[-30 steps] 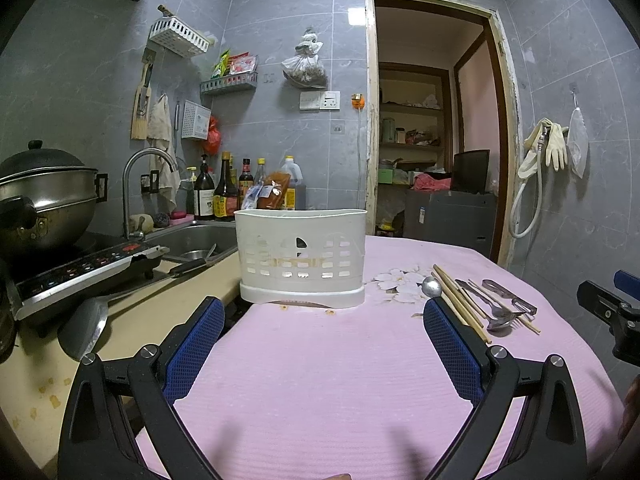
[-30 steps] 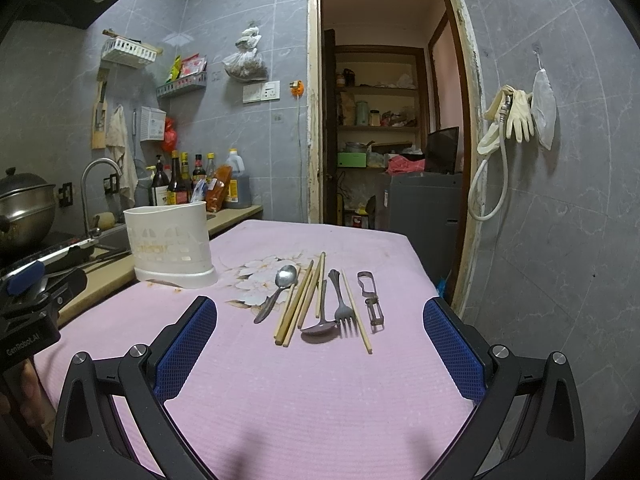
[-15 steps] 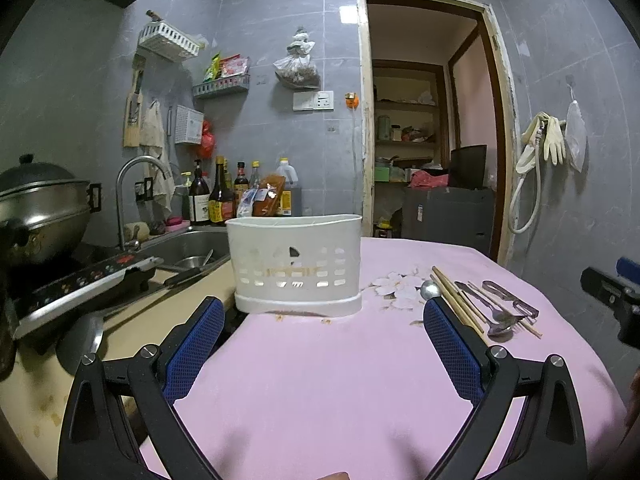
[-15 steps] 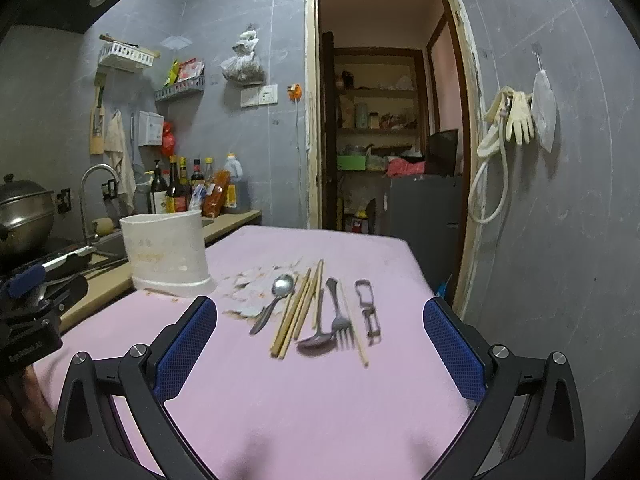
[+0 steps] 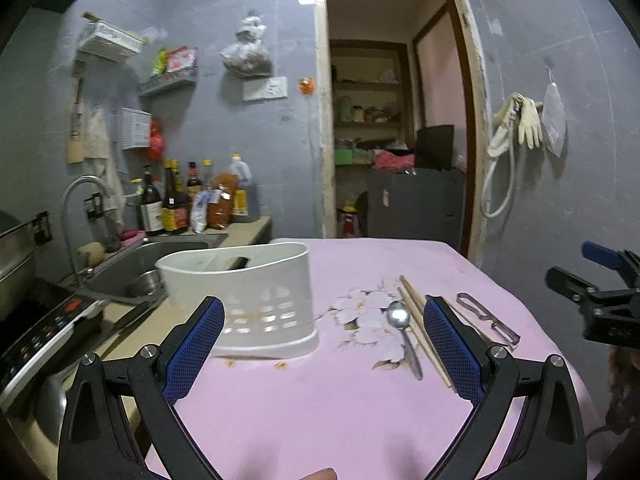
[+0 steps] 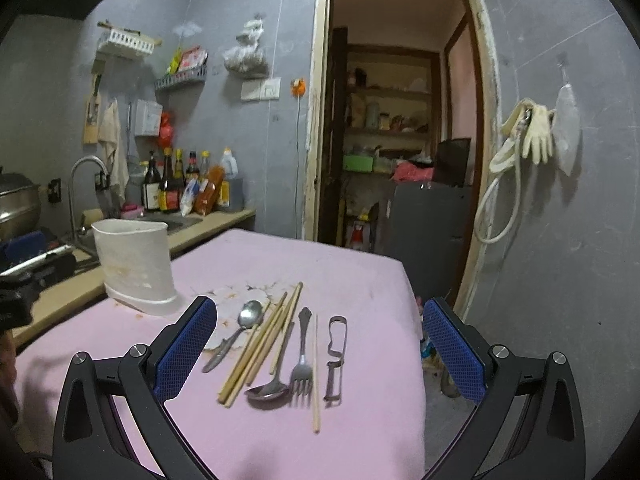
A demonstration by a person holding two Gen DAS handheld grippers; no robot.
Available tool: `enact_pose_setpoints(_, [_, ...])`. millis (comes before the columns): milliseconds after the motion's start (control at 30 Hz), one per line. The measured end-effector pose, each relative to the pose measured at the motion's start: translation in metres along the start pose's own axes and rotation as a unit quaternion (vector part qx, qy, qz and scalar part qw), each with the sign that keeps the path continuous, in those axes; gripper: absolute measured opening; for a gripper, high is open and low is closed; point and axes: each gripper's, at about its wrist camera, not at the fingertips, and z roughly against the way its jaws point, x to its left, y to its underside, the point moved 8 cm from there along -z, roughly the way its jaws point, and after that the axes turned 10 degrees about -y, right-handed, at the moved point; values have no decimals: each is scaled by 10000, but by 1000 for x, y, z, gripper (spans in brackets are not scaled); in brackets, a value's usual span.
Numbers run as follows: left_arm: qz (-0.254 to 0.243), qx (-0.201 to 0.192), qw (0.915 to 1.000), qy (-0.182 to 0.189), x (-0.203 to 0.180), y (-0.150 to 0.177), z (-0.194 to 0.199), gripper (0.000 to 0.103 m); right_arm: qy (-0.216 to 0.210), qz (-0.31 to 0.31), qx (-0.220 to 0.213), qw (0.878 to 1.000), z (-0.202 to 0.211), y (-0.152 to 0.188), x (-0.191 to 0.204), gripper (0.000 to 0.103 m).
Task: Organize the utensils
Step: 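Close the left gripper on the metal spoon while the right gripper grasps the tong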
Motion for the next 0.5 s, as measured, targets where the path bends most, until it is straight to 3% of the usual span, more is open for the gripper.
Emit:
enact_pose_setpoints(267, [-334, 762, 9955, 463, -38, 5, -56, 98, -211, 36, 697, 9973, -50, 4, -30, 103])
enact_pose_setpoints(500, [-861, 1503, 9828, 640, -72, 26, -112, 98, -587, -338, 1206, 9904, -92, 17, -61, 103])
